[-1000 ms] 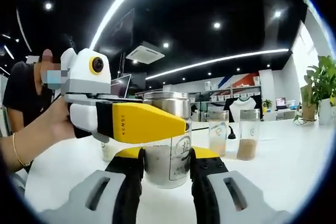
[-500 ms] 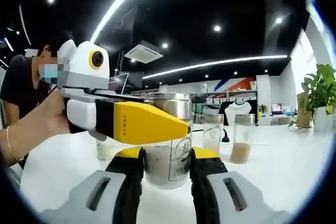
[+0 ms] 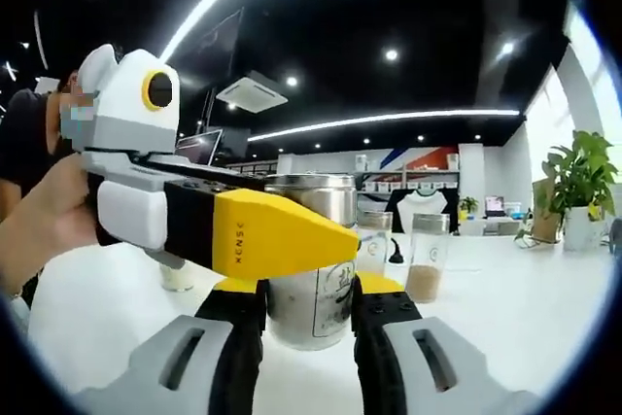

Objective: Rotate the seasoning bottle until the label or dispensing opening points toward the visible target arrow and the bottle remains upright within the marked orientation range

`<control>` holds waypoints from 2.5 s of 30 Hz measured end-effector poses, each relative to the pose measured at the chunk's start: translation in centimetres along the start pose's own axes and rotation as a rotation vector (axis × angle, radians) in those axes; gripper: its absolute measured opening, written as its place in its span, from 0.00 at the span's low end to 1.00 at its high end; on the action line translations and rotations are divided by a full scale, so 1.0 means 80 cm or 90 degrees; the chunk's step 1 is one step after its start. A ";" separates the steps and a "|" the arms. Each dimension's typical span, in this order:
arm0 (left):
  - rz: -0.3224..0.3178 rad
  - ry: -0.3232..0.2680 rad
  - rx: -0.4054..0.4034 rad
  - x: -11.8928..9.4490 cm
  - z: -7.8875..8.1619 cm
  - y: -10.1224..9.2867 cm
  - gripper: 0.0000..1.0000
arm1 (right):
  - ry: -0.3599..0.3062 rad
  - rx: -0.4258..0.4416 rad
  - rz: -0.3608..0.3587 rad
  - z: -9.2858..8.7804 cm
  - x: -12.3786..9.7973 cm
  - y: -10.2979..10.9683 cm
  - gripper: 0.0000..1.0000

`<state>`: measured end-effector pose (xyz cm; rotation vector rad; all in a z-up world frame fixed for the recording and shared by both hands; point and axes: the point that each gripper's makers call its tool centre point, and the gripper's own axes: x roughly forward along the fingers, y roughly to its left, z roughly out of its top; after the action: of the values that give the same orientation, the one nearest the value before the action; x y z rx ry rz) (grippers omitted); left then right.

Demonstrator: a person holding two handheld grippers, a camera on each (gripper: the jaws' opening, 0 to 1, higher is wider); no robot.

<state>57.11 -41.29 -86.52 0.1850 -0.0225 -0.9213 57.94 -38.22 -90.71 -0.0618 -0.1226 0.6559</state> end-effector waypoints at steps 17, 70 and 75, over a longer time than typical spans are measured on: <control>0.110 -0.023 -0.078 0.004 0.002 0.001 0.37 | -0.002 0.014 -0.036 0.000 -0.005 -0.017 0.32; 0.219 -0.059 -0.091 -0.008 -0.006 0.008 0.37 | 0.011 0.001 0.007 -0.002 0.002 0.005 0.32; 0.154 -0.045 -0.056 -0.008 -0.009 0.004 0.37 | 0.011 0.019 0.022 -0.004 0.003 0.009 0.32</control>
<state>57.03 -40.47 -87.11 0.0659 -0.0688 -0.6863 57.75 -37.52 -91.06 -0.0410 -0.0956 0.6916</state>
